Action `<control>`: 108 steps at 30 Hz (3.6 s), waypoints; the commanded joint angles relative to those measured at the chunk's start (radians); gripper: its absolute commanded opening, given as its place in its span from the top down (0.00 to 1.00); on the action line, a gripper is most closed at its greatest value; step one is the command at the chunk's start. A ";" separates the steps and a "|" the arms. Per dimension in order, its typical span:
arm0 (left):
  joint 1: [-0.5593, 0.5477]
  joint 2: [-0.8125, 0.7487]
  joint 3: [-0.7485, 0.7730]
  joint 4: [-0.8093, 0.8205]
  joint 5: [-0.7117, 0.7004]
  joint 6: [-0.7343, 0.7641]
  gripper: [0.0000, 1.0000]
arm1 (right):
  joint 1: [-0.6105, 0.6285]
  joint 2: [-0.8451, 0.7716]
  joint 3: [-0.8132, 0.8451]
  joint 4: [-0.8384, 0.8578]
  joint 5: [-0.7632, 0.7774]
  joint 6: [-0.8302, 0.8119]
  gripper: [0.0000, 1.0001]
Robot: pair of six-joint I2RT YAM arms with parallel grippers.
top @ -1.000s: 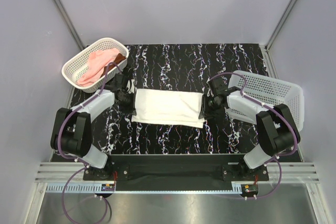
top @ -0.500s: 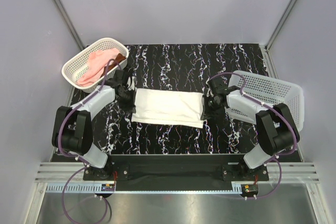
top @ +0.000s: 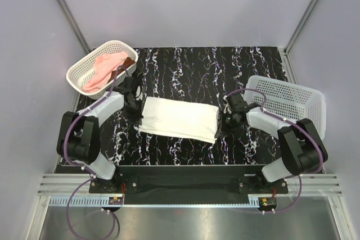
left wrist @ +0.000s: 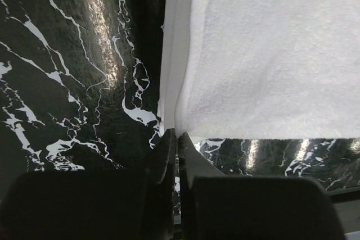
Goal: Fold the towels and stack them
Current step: Fold the towel, then neatly place the folded towel into the bin
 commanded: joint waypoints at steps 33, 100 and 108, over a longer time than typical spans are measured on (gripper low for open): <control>-0.033 -0.017 -0.116 0.278 0.009 -0.148 0.58 | 0.006 0.338 0.418 -0.039 0.238 -0.148 0.78; -0.030 -0.019 -0.040 0.447 -0.126 -0.276 0.45 | 0.169 0.184 0.271 -0.004 0.384 -0.013 0.82; 0.036 0.156 0.028 0.403 -0.121 -0.310 0.47 | 0.147 0.301 0.335 -0.056 0.505 -0.050 0.82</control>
